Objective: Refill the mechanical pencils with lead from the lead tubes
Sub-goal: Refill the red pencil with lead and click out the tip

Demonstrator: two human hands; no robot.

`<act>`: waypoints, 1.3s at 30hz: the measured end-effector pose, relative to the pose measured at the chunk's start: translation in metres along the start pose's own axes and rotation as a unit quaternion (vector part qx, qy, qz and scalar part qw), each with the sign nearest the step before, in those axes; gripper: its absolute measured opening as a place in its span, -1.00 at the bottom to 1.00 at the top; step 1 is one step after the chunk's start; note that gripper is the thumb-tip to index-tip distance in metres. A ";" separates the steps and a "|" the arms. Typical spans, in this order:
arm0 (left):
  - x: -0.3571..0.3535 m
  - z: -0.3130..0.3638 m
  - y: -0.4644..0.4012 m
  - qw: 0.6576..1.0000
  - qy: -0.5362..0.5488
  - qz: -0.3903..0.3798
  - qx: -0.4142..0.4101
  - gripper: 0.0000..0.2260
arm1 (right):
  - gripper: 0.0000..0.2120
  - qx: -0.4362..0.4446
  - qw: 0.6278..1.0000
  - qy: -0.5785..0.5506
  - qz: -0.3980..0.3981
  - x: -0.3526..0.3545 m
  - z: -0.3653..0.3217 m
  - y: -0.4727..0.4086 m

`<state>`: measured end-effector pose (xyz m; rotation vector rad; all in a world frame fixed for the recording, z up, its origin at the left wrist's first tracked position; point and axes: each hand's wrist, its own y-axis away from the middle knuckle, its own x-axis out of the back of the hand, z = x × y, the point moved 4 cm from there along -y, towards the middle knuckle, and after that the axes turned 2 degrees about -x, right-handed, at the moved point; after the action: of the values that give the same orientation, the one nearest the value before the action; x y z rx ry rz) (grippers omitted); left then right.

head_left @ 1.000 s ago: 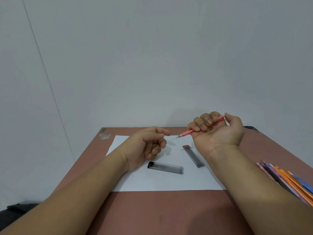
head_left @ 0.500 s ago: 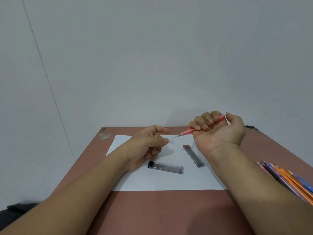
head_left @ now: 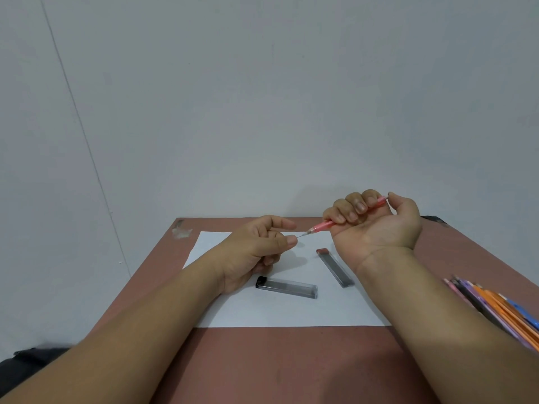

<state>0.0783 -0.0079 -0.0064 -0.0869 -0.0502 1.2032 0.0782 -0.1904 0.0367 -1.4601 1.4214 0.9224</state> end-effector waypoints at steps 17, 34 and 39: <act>-0.003 0.003 0.002 1.000 -0.018 0.006 -0.007 -0.53 | -0.64 -0.019 1.000 -0.016 -0.001 -0.002 0.009 0.004; 0.000 0.024 0.015 0.982 -0.187 -0.008 -0.017 -0.79 | -0.66 -0.041 0.990 0.090 0.099 0.013 0.017 -0.011; 0.001 0.024 0.025 0.865 -0.493 -0.091 0.023 -0.73 | -0.68 -0.074 0.980 0.130 0.132 0.029 0.020 -0.015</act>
<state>0.0532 0.0028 0.0150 0.5782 -0.9093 0.9509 0.0969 -0.1827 0.0040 -1.5706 1.8044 1.0476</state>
